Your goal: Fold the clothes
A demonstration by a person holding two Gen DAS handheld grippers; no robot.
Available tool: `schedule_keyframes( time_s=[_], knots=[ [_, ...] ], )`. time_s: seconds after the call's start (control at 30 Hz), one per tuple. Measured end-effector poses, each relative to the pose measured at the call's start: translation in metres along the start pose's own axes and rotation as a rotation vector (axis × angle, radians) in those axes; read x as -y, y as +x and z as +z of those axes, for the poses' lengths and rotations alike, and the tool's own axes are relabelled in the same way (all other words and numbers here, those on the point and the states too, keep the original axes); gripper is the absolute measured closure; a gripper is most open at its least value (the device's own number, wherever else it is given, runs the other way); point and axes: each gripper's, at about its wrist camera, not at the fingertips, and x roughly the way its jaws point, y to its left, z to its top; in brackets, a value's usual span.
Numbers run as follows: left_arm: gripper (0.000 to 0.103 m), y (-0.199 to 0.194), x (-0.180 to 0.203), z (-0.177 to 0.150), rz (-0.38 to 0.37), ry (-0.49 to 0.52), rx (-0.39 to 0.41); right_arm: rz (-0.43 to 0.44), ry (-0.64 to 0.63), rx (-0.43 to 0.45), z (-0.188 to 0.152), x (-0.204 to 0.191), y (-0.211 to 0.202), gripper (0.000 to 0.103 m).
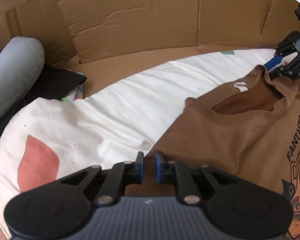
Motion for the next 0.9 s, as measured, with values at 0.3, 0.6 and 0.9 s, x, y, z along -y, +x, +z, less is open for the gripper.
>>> schedule_keyframes(
  time_s=[0.3,0.6,0.9],
  knots=[
    [0.087,0.007,0.001,0.001,-0.03,0.057,-0.049,0.036,-0.094,-0.052,0.002,-0.011,0.0,0.091],
    [0.069,0.0,-0.006,0.008,-0.009,0.087,-0.04,-0.001,-0.143,-0.054,0.0,-0.022,-0.002,0.1],
    [0.067,0.015,-0.021,0.01,-0.093,0.01,-0.102,0.0,-0.14,-0.052,-0.001,-0.023,-0.002,0.1]
  ],
)
